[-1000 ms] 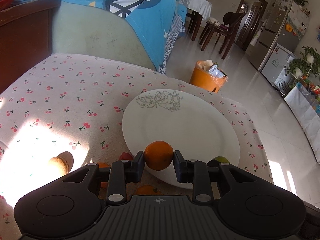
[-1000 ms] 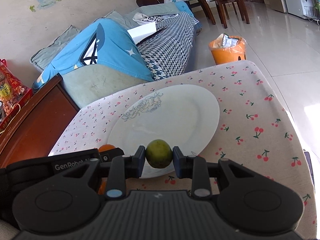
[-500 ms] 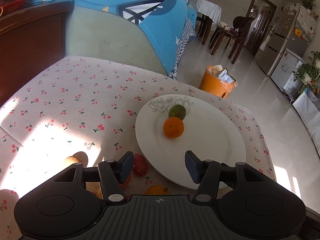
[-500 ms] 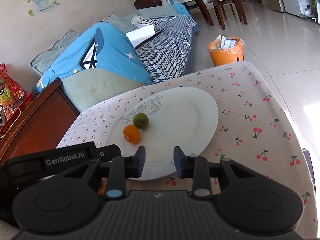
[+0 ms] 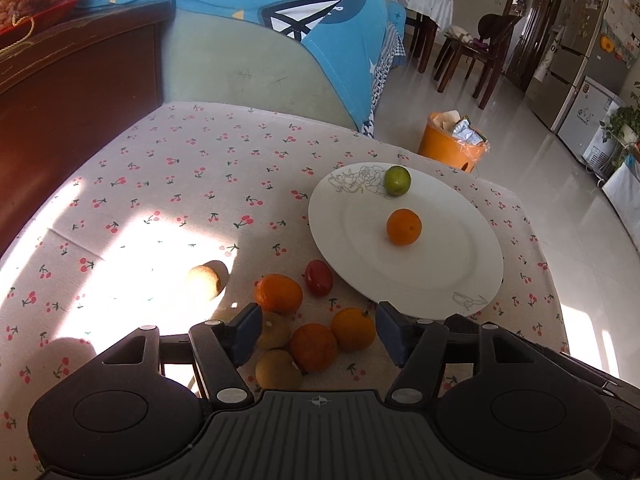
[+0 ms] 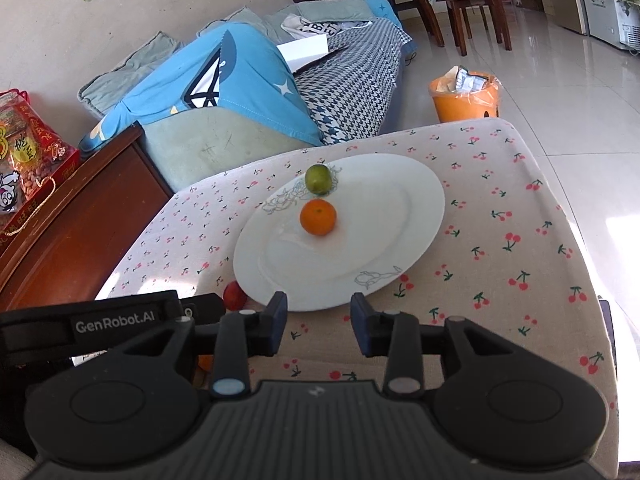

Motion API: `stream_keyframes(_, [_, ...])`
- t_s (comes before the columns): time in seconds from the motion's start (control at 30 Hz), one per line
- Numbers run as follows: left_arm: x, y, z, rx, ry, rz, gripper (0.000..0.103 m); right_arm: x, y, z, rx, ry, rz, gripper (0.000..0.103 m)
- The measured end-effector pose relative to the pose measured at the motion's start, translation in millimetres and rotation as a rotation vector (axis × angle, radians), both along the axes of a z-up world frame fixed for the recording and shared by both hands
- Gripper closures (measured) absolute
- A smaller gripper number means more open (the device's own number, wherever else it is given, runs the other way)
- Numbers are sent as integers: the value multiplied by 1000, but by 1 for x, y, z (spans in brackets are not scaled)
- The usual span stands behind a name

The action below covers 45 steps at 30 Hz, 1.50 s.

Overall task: Organize fruits
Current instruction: 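Lower the orange onto the plate and open the left gripper, then grasp a red cherry tomato with the right gripper while the left gripper grasps another orange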

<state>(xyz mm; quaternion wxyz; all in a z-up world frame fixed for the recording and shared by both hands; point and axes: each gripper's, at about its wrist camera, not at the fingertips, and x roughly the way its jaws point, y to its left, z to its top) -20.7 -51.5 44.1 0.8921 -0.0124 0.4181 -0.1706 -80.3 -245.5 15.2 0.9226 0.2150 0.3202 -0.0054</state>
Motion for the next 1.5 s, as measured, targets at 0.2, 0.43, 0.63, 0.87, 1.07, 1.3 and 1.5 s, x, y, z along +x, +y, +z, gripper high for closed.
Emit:
stream_keyframes(0.2, [-12,22,2,3,10,26,39,-18,21,2,-27,11,89,64])
stream_keyframes(0.43, [-20,48,1,16,22,89,39,-38,41,-1,-4,37,186,64])
stream_keyframes(0.63, [-27,63,-6,38,47,120,38,-53,65,-7,-11,56,297,64])
stream_keyframes(0.87, [-34,69,-7,39,42,123,38,-58,82,-13,-63,62,359,64])
stream_keyframes(1.07, [-36,68,-10,56,35,109,38,-56,88,-19,-105,72,367,70])
stream_keyframes(1.3, [-38,66,-14,58,34,92,38,-56,96,-22,-158,52,384,84])
stream_keyframes(1.5, [-41,62,-15,49,25,56,39,-56,88,-18,-177,51,324,85])
